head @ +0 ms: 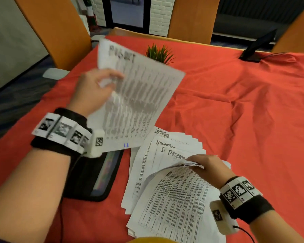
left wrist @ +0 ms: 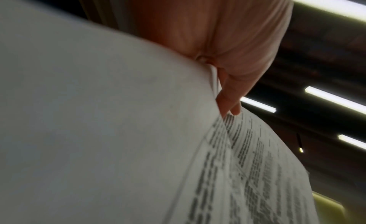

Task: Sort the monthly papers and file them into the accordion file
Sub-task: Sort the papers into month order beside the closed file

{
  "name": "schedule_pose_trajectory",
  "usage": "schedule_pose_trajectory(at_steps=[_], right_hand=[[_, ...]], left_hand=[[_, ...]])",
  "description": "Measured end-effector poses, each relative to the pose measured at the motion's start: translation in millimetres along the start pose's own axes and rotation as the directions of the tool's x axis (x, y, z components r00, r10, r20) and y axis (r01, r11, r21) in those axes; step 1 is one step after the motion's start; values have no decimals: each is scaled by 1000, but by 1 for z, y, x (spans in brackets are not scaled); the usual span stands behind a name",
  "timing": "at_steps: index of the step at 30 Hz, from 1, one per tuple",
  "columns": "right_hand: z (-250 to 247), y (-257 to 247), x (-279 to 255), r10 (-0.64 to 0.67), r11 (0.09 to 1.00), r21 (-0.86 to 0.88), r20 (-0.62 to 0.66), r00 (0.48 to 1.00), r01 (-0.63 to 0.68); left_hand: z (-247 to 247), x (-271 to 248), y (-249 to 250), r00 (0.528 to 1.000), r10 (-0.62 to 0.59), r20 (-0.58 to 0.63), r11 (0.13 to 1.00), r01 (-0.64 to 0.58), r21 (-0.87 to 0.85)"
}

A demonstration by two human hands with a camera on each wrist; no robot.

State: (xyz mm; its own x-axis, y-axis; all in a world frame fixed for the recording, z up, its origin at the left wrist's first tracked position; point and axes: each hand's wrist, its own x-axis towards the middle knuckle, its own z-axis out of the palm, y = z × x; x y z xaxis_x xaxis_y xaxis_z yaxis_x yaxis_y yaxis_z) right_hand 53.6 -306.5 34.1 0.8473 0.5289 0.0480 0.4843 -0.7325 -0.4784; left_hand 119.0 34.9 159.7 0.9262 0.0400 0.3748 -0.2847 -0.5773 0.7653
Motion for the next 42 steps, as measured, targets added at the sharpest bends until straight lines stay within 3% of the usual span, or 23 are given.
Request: schedule_pose_trajectory(at_steps=[5,11,15,19,25,29,32,35,40,42], right_hand=[[-28,-13,-12,-6,998,62,-23,1000,7],[-51,-21,-23,125,991,27,100,987,-128],[-42,-21,-12,155,988,2,60,986,-156],[-2,-7,11,152,987,-55,48,987,-150],[32,5,34,382,924,27,-24,924,-382],[39,8,27,420,907,28,12,907,-421],[44,11,18,450,893,52,-59,891,-447],[48,16,8,391,920,7,-71,918,-391],[49,15,-8,143,986,-66,-175,974,-156],[50,15,-13,99,992,-62,-181,978,-111]], left_hand=[[-41,9,14,999,-39,-34,977,31,-209],[-3,-6,-7,981,-188,51,904,193,-382],[30,-20,-25,989,-149,-11,960,142,-240],[45,-25,-26,985,-134,-107,982,118,-144],[48,-34,-29,991,-100,-93,994,94,-64],[44,-34,-35,990,-104,-94,994,102,-27],[39,-33,-40,988,-108,-111,994,107,-18],[36,-31,-43,987,-94,-132,996,93,-13],[28,-20,-39,969,-78,-233,993,55,-106],[25,-14,-37,962,-69,-263,989,32,-142]])
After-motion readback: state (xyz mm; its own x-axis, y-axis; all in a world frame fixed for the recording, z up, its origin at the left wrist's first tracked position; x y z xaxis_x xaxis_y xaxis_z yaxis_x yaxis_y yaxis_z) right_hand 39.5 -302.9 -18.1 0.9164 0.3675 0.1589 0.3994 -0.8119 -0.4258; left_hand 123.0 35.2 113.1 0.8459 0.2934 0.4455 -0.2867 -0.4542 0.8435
